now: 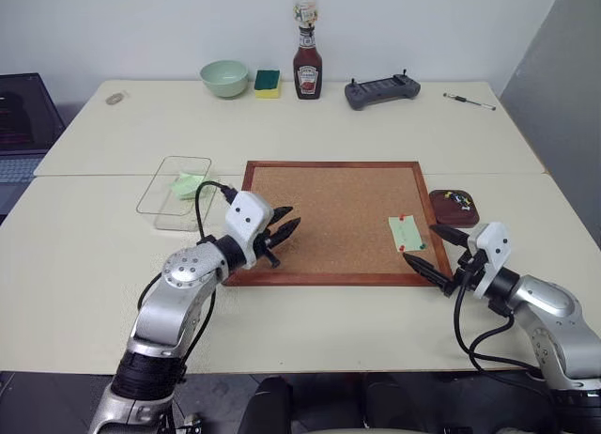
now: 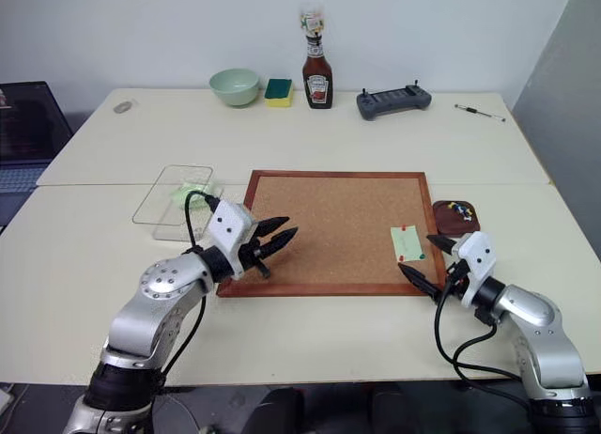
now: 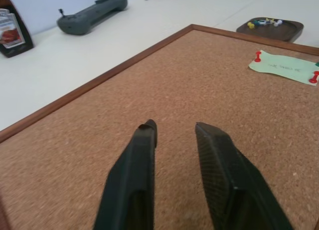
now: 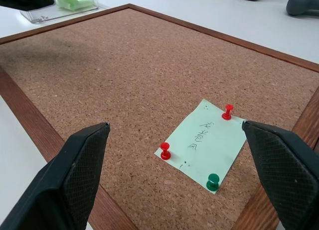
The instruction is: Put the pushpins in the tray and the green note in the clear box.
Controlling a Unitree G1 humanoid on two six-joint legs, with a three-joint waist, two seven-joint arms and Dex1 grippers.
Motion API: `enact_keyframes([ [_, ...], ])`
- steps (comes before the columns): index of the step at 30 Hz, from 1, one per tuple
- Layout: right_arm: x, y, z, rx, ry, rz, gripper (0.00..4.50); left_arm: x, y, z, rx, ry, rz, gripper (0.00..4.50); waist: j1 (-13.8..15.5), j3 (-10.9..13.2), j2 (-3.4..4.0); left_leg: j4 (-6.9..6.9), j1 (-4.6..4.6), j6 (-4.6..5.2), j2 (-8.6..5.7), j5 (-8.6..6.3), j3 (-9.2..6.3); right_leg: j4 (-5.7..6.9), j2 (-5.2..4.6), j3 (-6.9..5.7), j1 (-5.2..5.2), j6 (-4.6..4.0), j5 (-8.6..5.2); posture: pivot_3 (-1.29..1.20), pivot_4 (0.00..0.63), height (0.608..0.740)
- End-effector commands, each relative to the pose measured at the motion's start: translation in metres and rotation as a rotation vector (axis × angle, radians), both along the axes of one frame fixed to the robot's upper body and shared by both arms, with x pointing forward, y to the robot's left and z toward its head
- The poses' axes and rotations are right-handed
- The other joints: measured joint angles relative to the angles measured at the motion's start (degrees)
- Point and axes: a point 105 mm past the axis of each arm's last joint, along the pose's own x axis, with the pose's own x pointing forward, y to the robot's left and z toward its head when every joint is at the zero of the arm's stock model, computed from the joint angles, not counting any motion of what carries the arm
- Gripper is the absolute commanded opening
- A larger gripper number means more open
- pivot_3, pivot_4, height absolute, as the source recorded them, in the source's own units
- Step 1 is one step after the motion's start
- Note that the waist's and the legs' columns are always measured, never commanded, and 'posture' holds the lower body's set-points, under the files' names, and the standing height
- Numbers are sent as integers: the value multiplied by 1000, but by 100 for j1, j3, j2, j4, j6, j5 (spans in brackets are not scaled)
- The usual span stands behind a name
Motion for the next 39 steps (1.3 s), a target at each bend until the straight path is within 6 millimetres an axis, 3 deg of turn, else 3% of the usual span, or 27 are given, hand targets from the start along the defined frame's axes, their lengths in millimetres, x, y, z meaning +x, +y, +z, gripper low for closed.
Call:
enact_keyframes([
  [1,1,5,11,9,-47,15,4500,13,-12,0,17,-39,-32,345,2,0,0,1,0,0,0,0,0,0,0,0,1,0,0,0,150,740],
  [3,4,6,15,12,-67,13,4500,23,-16,-4,13,-37,-26,29,-12,0,0,2,0,0,-1,0,1,0,0,1,1,0,0,0,150,740],
  [13,12,9,20,28,-66,-6,4500,30,-45,-28,-49,81,-150,12,-4,1,-1,3,-4,0,-2,0,-1,0,0,-1,-2,0,0,0,150,740],
  [22,44,10,24,4,18,-91,4500,30,-49,-59,-12,175,-199,12,-7,-1,1,10,0,0,-3,1,-2,6,0,-1,2,1,0,0,150,740],
  [34,83,3,16,-139,66,-97,4500,22,-59,-66,-5,190,-240,12,-3,-5,7,12,0,0,-6,0,-4,5,-2,-2,4,1,1,0,150,740],
  [37,87,0,15,-154,67,-101,4067,21,-59,-66,-7,189,-237,0,-2,-5,7,12,0,0,-7,0,-3,5,-3,-1,4,1,1,0,150,740],
  [39,88,-1,14,-161,69,-97,3550,21,-58,-66,-6,189,-236,0,-5,-5,8,12,-1,0,-7,0,-3,5,-3,-1,4,1,1,0,150,740],
])
